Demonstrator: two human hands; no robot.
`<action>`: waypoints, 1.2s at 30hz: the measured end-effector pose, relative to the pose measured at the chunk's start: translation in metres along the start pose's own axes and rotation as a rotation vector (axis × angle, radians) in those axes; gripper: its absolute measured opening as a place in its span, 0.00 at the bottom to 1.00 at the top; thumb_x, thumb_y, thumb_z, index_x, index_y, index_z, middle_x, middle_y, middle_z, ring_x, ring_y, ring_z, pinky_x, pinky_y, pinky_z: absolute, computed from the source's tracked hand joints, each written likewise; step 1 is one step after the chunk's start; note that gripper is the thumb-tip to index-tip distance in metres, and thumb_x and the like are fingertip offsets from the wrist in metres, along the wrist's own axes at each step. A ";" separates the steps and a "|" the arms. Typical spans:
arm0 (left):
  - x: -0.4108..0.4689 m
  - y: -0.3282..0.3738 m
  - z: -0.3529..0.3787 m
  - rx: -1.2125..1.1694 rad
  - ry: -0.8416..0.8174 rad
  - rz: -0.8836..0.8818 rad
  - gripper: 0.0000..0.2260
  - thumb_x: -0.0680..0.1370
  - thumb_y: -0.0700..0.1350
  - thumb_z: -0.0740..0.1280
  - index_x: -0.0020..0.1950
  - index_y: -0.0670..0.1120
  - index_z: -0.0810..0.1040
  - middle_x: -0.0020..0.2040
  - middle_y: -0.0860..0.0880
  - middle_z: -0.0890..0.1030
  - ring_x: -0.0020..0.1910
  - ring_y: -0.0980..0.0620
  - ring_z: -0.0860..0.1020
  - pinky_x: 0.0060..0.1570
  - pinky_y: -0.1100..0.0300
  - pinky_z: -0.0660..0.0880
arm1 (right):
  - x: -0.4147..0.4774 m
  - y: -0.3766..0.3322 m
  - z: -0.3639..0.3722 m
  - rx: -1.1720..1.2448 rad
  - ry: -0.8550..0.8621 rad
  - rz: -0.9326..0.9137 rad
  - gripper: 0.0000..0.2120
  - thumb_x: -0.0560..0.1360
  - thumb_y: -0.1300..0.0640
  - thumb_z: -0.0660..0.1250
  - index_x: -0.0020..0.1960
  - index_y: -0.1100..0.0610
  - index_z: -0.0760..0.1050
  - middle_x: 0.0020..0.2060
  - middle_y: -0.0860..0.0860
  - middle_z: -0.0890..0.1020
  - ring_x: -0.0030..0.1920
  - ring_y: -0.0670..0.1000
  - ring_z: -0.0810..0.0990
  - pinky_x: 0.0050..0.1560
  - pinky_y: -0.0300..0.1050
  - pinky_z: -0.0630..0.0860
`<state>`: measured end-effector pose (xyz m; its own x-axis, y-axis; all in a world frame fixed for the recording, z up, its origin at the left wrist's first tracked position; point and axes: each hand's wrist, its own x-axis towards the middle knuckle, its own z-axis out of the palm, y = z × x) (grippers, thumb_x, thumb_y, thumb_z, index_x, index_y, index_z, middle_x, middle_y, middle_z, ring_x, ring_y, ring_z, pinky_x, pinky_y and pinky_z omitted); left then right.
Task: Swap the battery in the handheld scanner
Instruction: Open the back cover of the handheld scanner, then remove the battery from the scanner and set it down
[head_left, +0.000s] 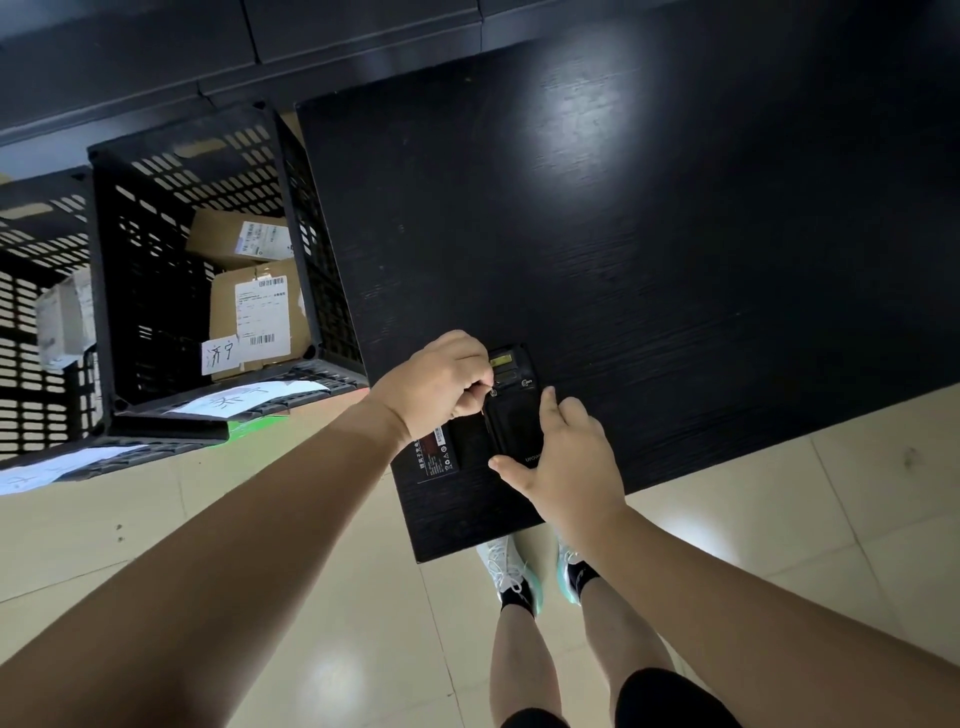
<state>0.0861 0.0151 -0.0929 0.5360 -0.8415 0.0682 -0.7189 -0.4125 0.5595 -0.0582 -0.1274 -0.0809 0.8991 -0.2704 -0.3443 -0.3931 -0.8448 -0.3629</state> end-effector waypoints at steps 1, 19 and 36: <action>-0.004 0.006 0.000 0.008 0.037 -0.034 0.09 0.66 0.26 0.67 0.38 0.38 0.79 0.39 0.45 0.79 0.43 0.46 0.76 0.37 0.51 0.77 | 0.000 0.002 -0.003 0.022 -0.034 0.001 0.49 0.71 0.32 0.68 0.80 0.60 0.55 0.62 0.54 0.72 0.60 0.54 0.73 0.60 0.46 0.74; 0.008 0.164 0.079 -0.397 0.459 -1.388 0.43 0.74 0.56 0.73 0.80 0.43 0.54 0.74 0.46 0.62 0.72 0.46 0.61 0.71 0.54 0.61 | 0.095 0.045 -0.063 0.070 -0.315 -0.537 0.04 0.79 0.54 0.66 0.52 0.50 0.79 0.47 0.43 0.77 0.43 0.44 0.77 0.44 0.42 0.77; 0.012 0.165 0.092 -0.298 0.418 -1.430 0.41 0.76 0.57 0.70 0.81 0.45 0.51 0.69 0.48 0.65 0.62 0.46 0.64 0.65 0.55 0.64 | 0.132 0.042 -0.060 -0.070 -0.400 -0.888 0.04 0.77 0.59 0.65 0.44 0.56 0.78 0.44 0.45 0.74 0.42 0.46 0.73 0.43 0.50 0.77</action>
<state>-0.0668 -0.0946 -0.0757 0.8038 0.3694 -0.4664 0.5830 -0.6450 0.4940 0.0557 -0.2267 -0.0896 0.7258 0.6434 -0.2433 0.4198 -0.6945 -0.5844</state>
